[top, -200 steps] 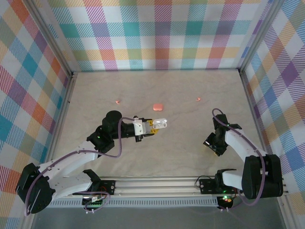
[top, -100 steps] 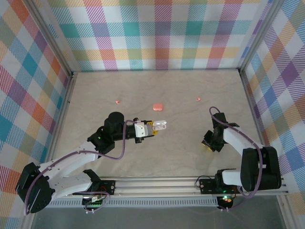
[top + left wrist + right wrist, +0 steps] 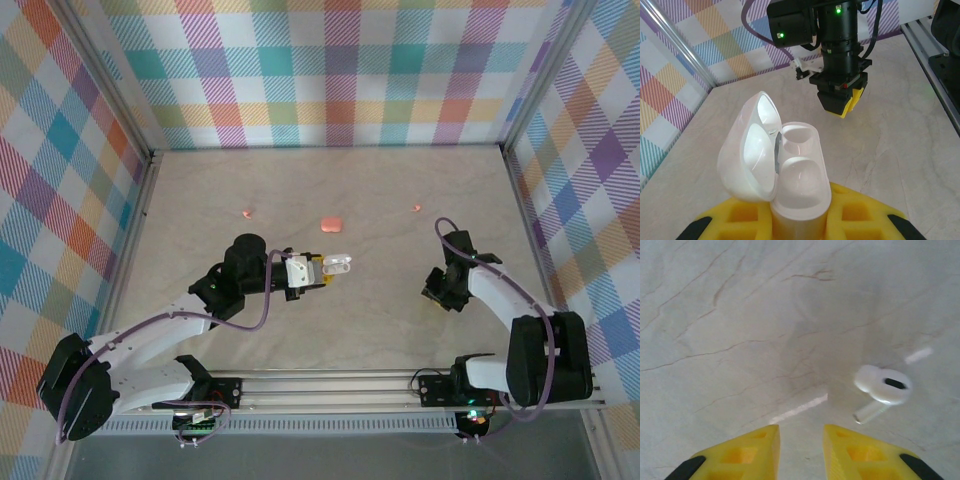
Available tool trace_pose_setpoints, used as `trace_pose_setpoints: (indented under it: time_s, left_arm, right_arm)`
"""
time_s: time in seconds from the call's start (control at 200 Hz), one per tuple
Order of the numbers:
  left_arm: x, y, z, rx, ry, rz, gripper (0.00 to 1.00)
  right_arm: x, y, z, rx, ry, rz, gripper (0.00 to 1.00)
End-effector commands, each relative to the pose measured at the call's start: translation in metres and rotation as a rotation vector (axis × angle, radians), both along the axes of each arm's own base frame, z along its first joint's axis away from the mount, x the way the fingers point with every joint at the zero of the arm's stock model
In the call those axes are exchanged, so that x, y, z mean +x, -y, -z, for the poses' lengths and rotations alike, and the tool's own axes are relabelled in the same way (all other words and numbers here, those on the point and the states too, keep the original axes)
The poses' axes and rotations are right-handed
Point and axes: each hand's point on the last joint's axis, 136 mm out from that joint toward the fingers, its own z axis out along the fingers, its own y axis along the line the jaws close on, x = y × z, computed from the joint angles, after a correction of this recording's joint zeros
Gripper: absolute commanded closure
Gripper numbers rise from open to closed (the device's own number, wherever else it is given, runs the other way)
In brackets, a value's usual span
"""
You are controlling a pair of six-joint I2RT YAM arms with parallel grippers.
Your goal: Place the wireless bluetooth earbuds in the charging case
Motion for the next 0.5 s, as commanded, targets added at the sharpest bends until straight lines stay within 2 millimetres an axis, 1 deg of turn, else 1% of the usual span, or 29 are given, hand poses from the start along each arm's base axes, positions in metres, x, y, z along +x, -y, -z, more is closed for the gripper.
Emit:
trace_pose_setpoints:
  time_s: [0.0, 0.1, 0.185, 0.25, 0.365, 0.495]
  left_arm:
    - [-0.003, 0.004, -0.009, -0.009, 0.021, 0.020, 0.93]
    - [-0.004, 0.004, -0.009, -0.005, 0.017, 0.022, 0.93]
    - [-0.004, 0.004, -0.007, -0.002, 0.013, 0.024, 0.93]
    - [-0.004, 0.004, -0.006, -0.001, 0.011, 0.027, 0.93]
    - [-0.004, 0.005, -0.006, 0.004, 0.008, 0.031, 0.94]
    - [-0.005, 0.004, -0.005, 0.011, 0.007, 0.031, 0.94]
  right_arm:
    - [-0.011, 0.026, -0.013, -0.133, -0.034, 0.056, 0.70]
    - [-0.019, 0.045, -0.019, -0.189, -0.048, 0.115, 0.71]
    - [-0.022, 0.053, -0.020, -0.194, -0.051, 0.154, 0.72]
    - [-0.018, 0.053, -0.016, -0.171, -0.041, 0.151, 0.73]
    - [-0.004, 0.047, -0.010, -0.119, 0.004, 0.121, 0.74]
    - [0.006, 0.041, -0.006, -0.090, 0.007, 0.090, 0.74]
